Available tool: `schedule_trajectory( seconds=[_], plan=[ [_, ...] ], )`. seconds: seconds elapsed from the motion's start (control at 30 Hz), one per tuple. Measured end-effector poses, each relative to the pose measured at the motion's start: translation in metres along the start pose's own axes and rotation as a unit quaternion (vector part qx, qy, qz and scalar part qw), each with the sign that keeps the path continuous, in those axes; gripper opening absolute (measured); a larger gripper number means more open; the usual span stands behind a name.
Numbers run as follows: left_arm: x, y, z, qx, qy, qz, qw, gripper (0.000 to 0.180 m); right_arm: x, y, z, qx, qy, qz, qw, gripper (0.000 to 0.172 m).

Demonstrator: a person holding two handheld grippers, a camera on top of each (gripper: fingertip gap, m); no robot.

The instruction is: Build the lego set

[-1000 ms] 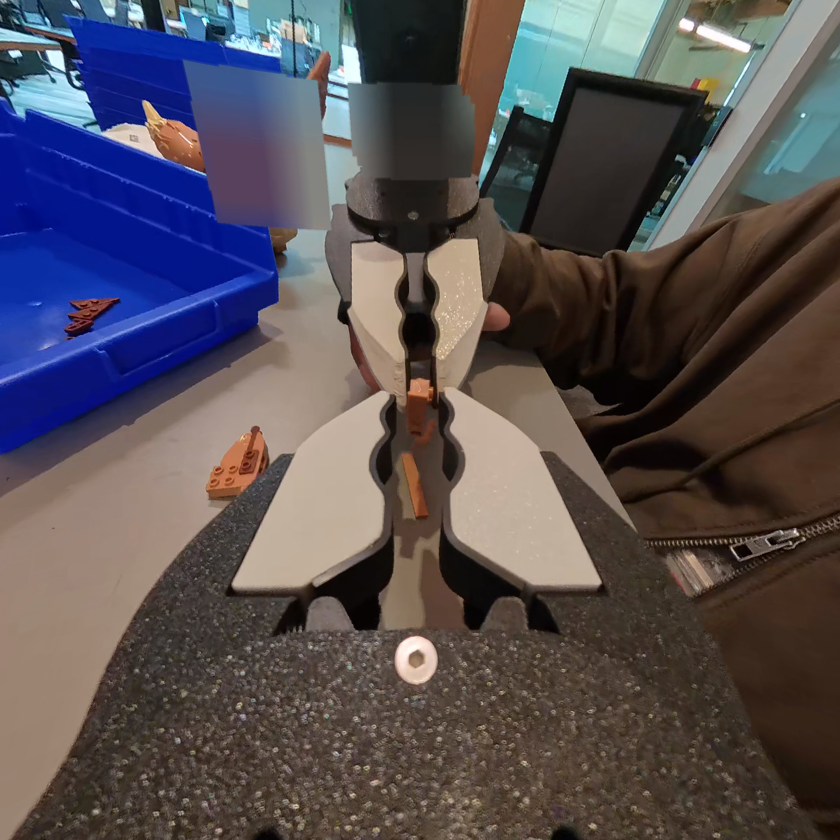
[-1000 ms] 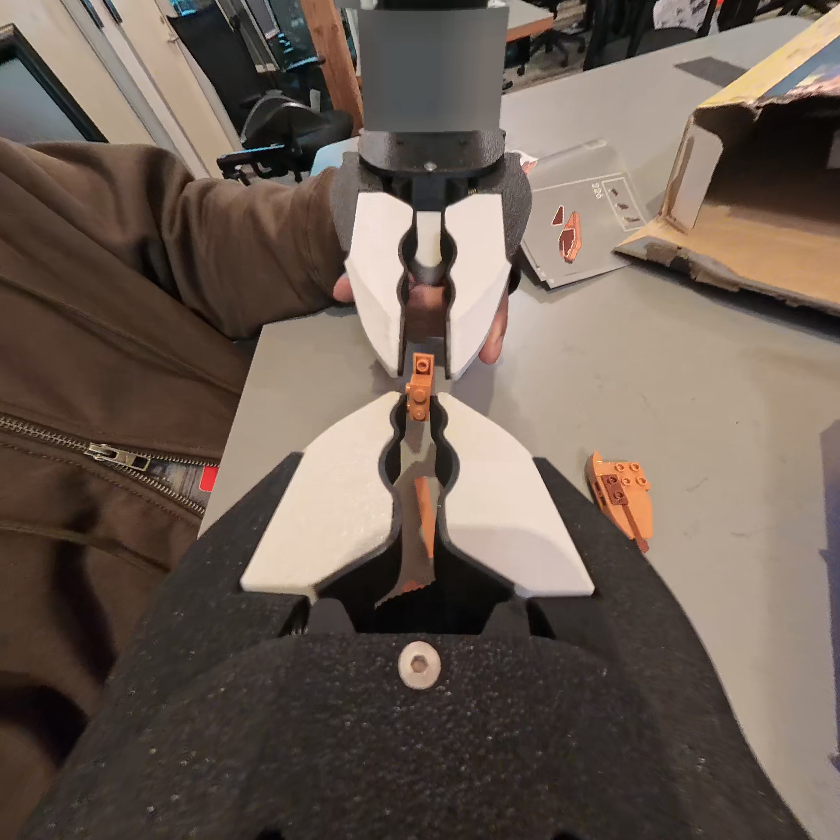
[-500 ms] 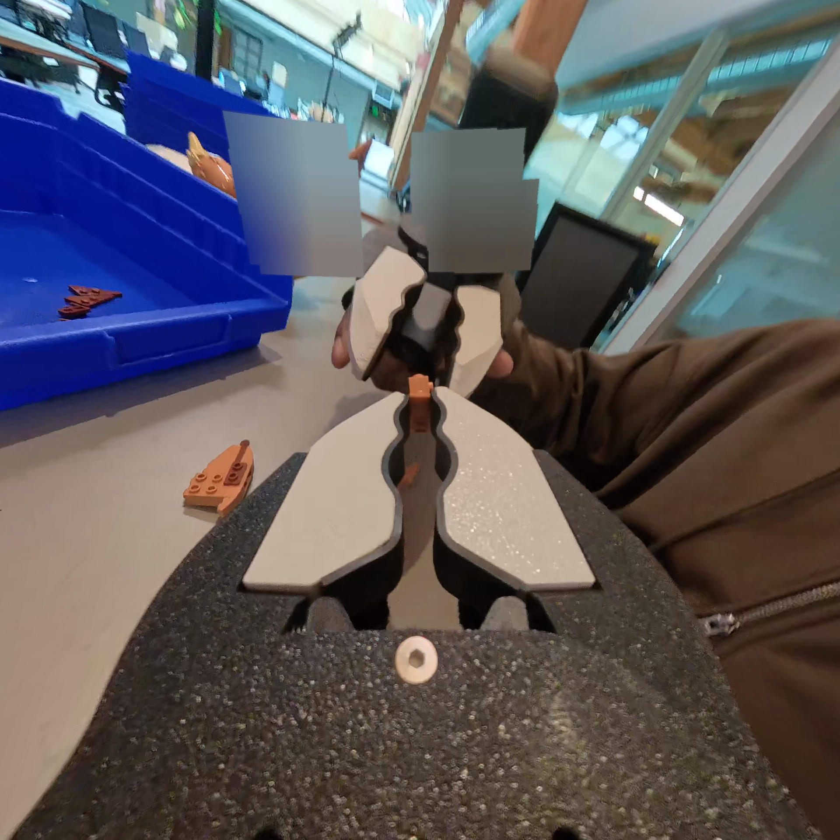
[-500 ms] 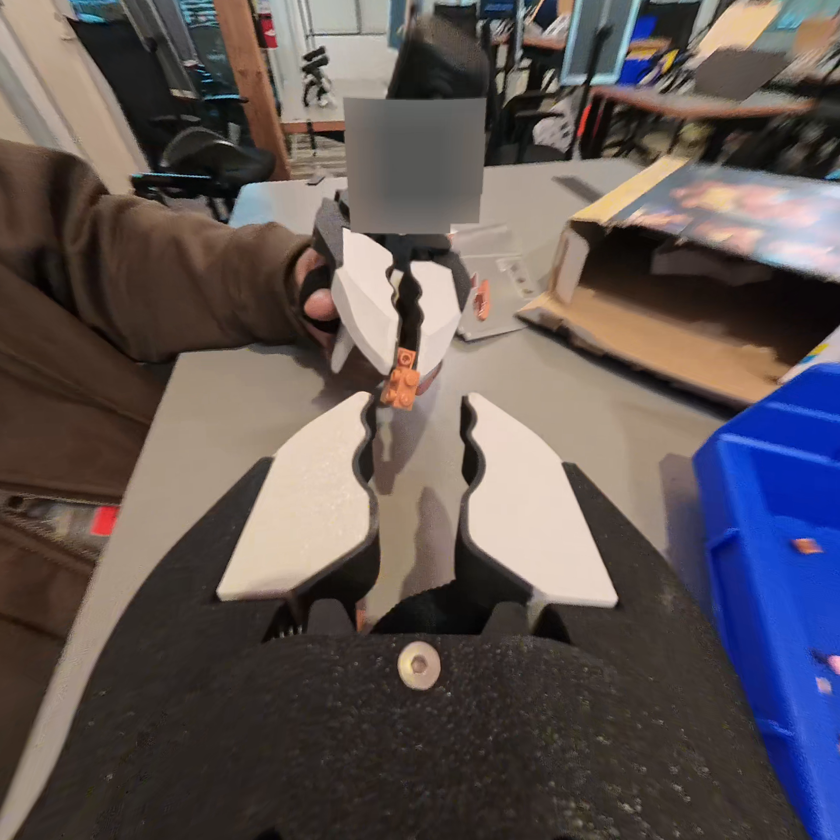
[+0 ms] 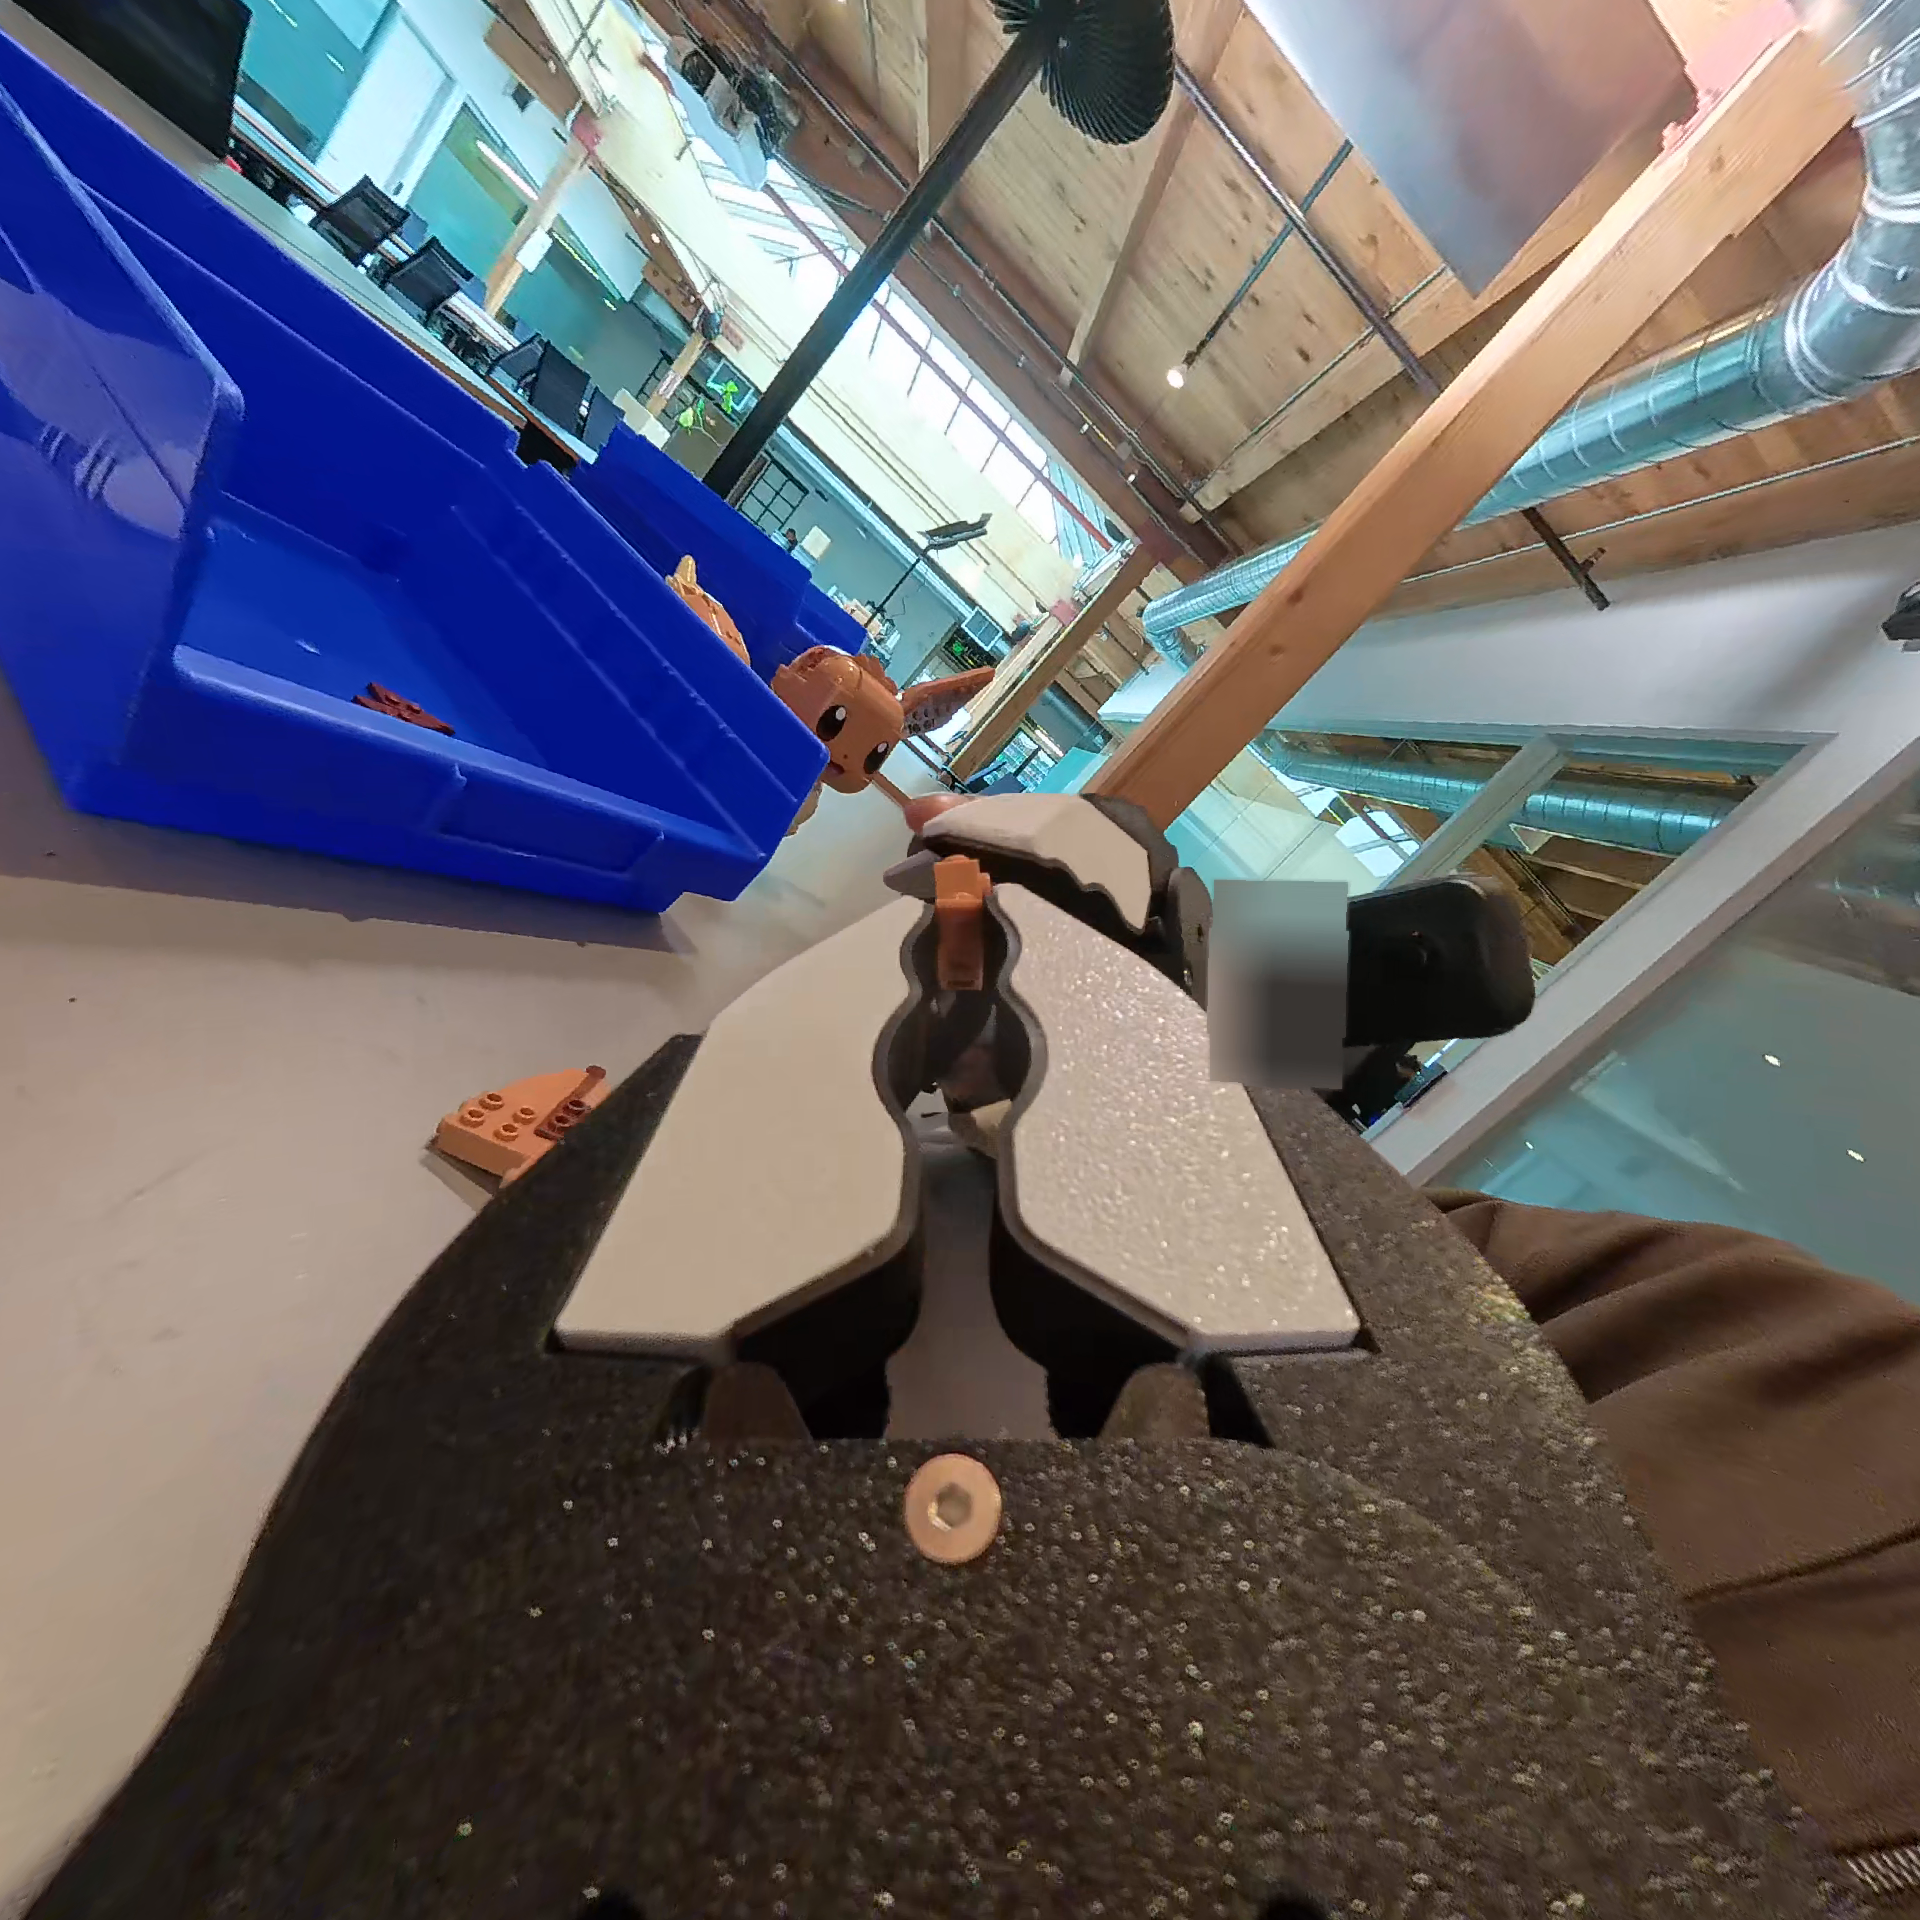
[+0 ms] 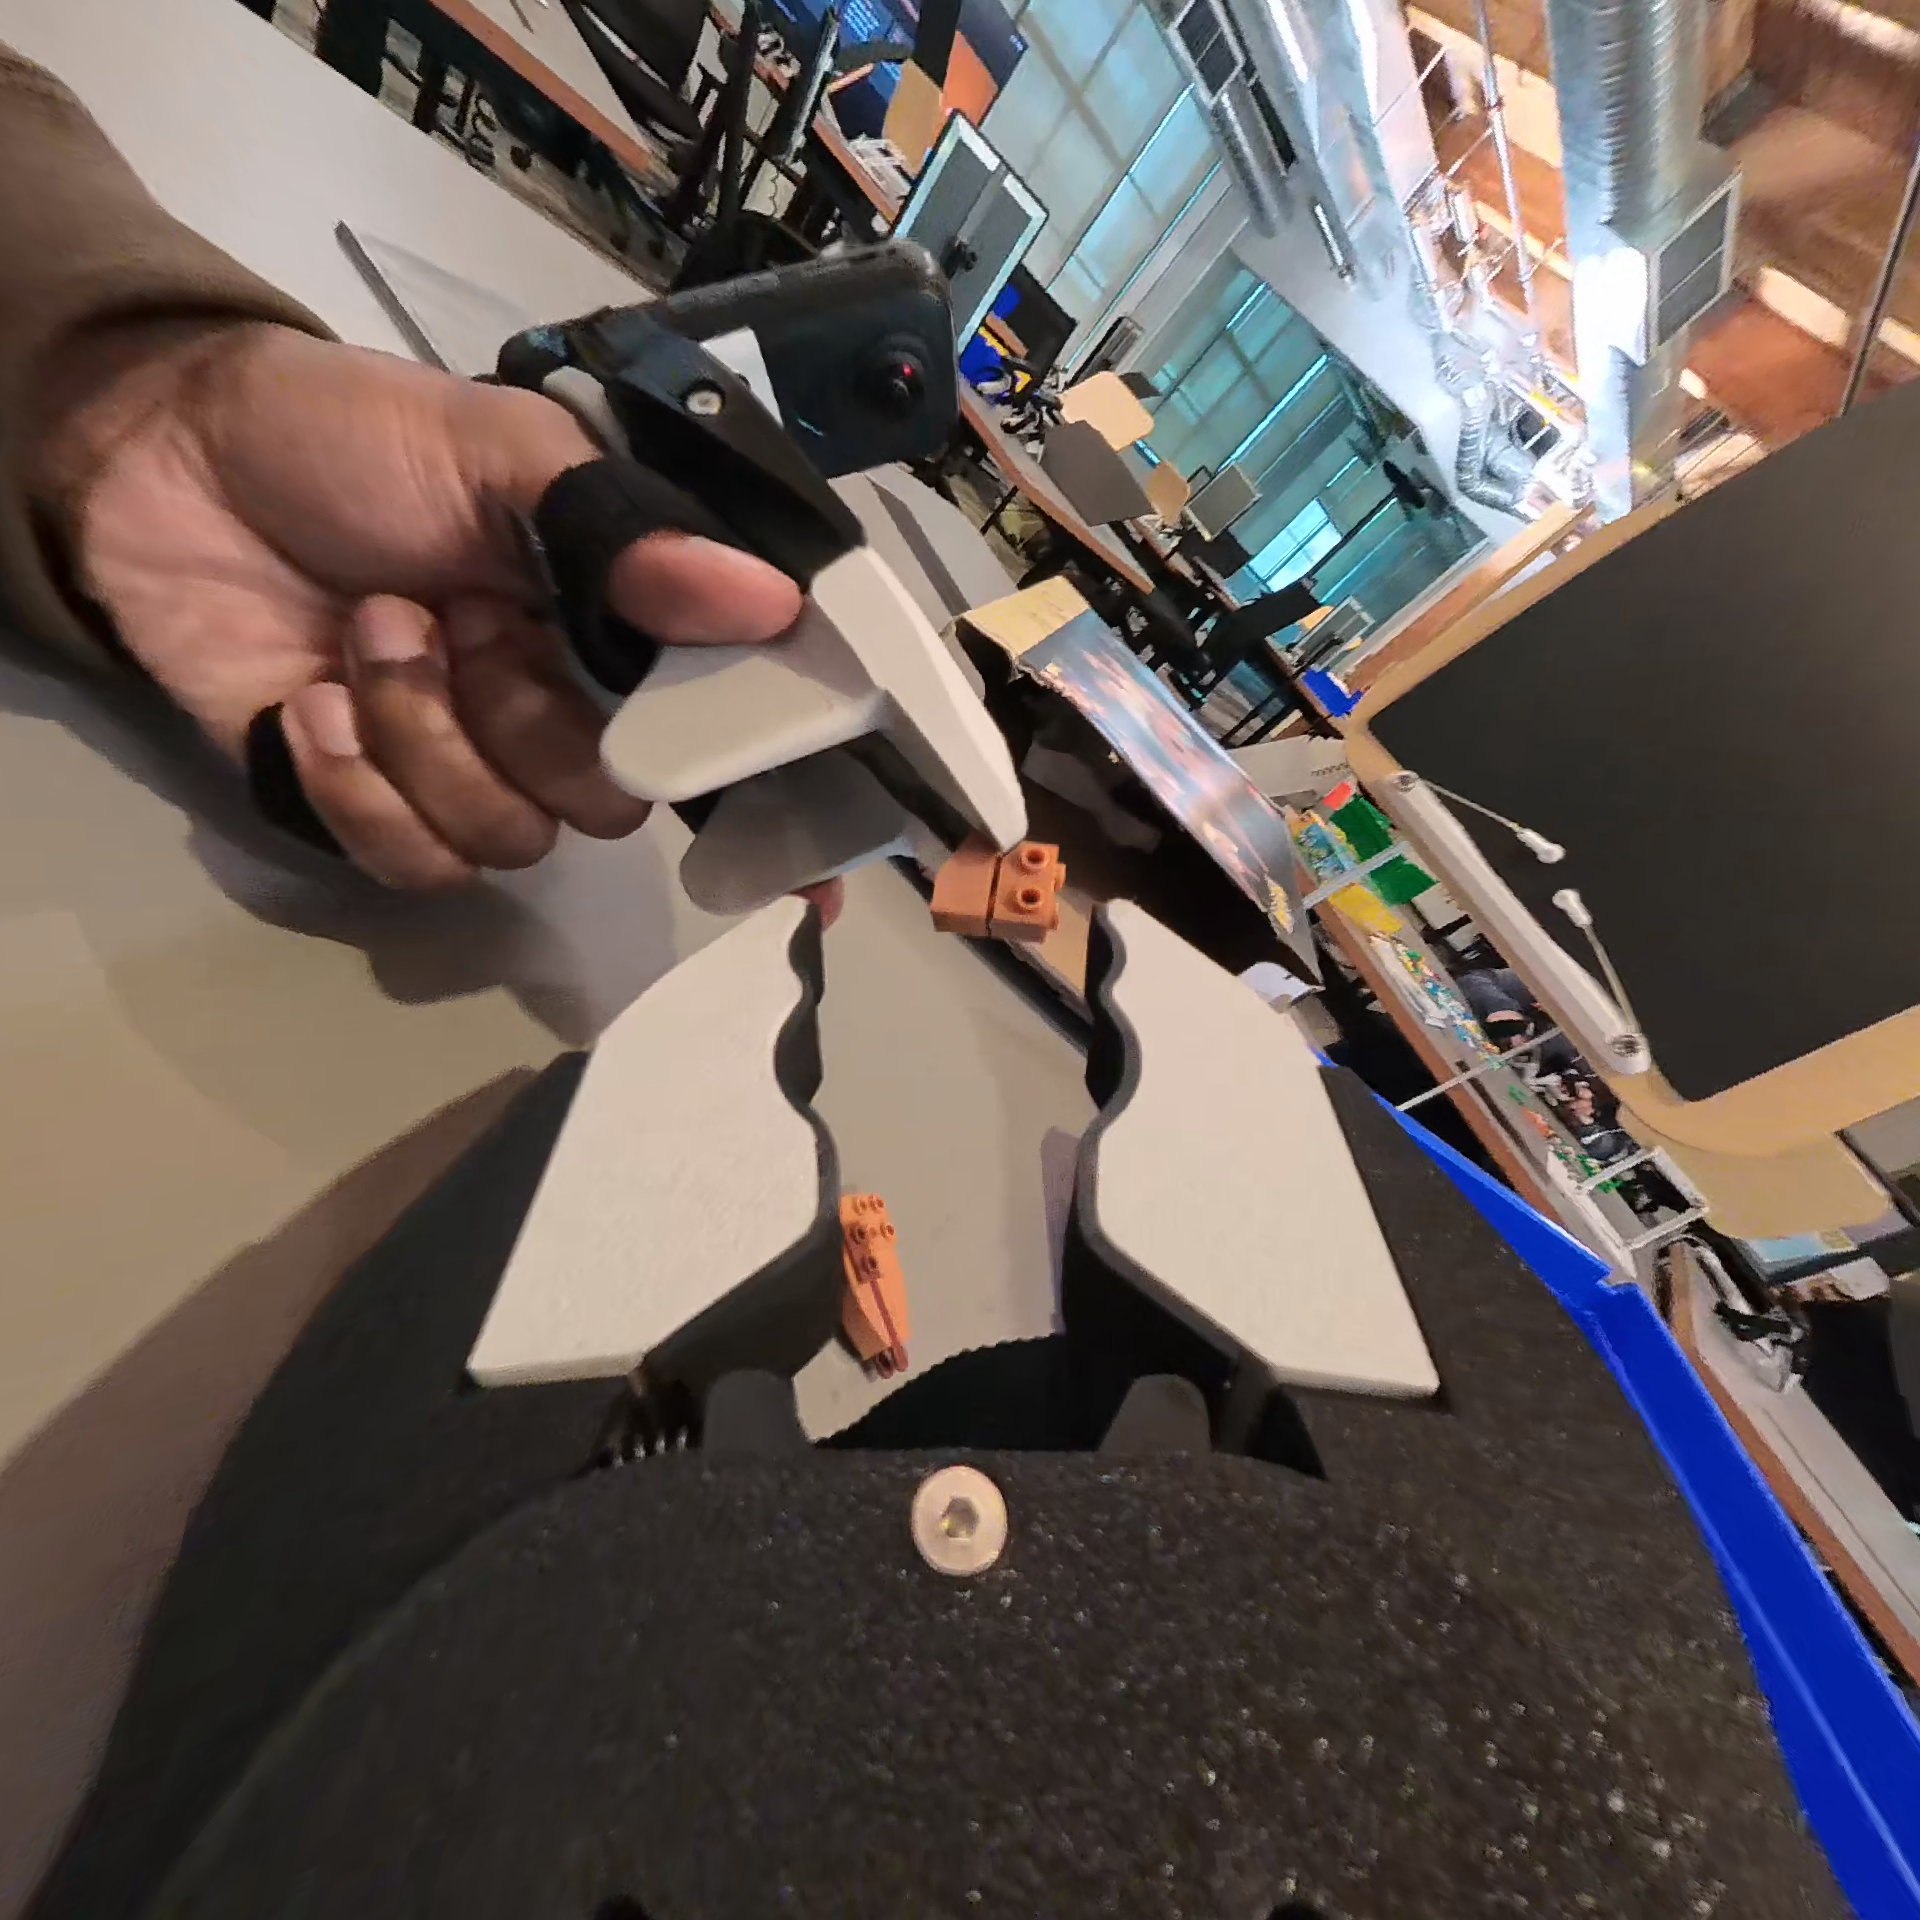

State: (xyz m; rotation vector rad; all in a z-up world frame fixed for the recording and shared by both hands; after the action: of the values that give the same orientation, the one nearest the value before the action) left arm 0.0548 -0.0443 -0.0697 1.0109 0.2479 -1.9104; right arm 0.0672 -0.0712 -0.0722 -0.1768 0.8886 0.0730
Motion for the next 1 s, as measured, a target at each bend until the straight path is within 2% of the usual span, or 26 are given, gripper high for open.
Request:
schedule_trajectory(
  seconds=[0.17, 0.33, 0.73, 1.0],
  plan=[
    [0.0053, 0.003, -0.0009, -0.003, -0.008, -0.01, 1.0, 0.007, 0.0044, 0.002, 0.0002, 0.024, -0.049, -0.015, 0.998, 0.035],
    [0.0065, 0.0035, -0.0031, -0.014, -0.004, -0.01, 1.0, 0.007, 0.0002, 0.0006, 0.0037, 0.044, -0.057, -0.007, 0.997, 0.023],
    [0.0071, 0.0043, -0.0053, -0.024, -0.008, 0.005, 1.0, 0.007, 0.0017, 0.0016, 0.0048, 0.044, -0.061, -0.027, 0.997, 0.021],
    [0.0069, 0.0048, -0.0038, -0.025, 0.005, 0.01, 1.0, 0.008, 0.0002, 0.0002, 0.0052, 0.056, -0.094, -0.027, 0.994, 0.02]
  ],
)
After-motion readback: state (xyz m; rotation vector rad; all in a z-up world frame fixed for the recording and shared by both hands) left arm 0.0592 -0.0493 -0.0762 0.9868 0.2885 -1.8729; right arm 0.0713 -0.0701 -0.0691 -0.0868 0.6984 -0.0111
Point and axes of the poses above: each gripper's, where its closed fingertips meet, y out along the fingers, x out of its underside, z = x × y across the jaws, the point moved 2 cm from there along -y, back along the fingers, and after that the axes turned 2 degrees about y, right-handed, at the moved point
